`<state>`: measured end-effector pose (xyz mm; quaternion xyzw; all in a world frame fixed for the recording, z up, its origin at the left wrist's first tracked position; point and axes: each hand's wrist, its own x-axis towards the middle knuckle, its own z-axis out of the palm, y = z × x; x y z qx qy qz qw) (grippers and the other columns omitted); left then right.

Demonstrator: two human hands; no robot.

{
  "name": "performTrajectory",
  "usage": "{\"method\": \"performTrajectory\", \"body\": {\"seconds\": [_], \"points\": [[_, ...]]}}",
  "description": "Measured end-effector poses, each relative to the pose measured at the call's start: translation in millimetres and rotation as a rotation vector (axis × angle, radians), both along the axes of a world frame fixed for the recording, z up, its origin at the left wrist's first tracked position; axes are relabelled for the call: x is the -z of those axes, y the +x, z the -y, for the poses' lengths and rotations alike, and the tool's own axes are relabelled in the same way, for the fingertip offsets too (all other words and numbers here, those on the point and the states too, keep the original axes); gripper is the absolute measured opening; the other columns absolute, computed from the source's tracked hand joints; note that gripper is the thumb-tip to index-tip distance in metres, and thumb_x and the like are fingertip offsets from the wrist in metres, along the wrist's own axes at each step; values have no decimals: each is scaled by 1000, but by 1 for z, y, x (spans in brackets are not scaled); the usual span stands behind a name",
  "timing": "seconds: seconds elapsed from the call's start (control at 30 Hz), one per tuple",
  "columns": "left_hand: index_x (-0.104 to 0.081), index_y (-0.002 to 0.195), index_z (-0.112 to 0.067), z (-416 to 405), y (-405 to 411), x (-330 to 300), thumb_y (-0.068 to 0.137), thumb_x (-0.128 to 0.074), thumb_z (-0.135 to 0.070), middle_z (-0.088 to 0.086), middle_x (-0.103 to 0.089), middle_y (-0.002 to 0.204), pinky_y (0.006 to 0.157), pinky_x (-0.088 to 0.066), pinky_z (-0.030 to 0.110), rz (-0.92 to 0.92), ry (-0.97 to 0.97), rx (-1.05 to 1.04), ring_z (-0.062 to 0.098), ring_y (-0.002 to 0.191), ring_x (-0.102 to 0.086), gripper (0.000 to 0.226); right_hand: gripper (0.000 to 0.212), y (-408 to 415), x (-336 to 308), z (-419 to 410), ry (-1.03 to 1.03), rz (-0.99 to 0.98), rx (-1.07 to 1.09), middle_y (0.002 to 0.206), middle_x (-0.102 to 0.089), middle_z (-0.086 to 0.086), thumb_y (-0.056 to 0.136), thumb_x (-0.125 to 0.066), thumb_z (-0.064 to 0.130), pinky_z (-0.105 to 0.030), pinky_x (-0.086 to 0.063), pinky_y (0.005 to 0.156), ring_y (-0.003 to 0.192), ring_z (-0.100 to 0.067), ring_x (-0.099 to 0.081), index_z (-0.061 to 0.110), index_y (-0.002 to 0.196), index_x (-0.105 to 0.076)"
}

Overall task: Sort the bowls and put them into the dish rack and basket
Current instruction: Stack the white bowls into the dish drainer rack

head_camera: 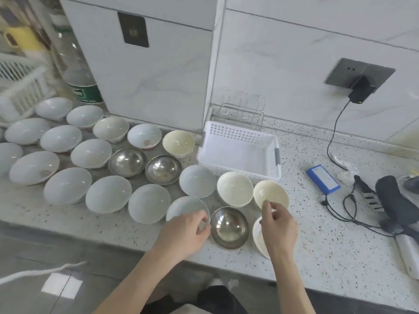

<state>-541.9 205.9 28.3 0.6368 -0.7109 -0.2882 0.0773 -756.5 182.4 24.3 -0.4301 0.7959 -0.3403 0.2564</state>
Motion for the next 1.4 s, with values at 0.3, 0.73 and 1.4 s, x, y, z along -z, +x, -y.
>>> {"method": "performTrajectory", "body": {"seconds": [0.3, 0.73, 1.4], "points": [[-58, 109, -37, -43, 202, -6, 95, -51, -47, -17, -63, 86, 60, -44, 21, -196, 10, -409, -1, 76, -59, 19, 18, 222, -18, -9, 45, 387, -455, 60, -66, 7, 94, -55, 28, -26, -40, 62, 55, 4, -55, 28, 84, -70], [-63, 100, -28, -101, 428, 10, 98, -57, -28, -6, -74, 83, 47, -45, 10, -473, 43, -847, -1, 60, -66, 6, 19, 450, -17, -37, 387, 528, -799, 59, -65, 6, 95, -52, 18, -11, -33, 42, 42, -2, -40, 21, 98, -71], [-53, 124, -27, 6, 699, 39, 98, -58, -33, -4, -79, 89, 53, -40, 26, -867, 91, -1402, 16, 64, -62, 28, 23, 750, 11, 62, 832, 1024, -673, 71, -70, 1, 91, -62, 25, -19, -22, 40, 44, -9, -38, 14, 111, -65]]}}
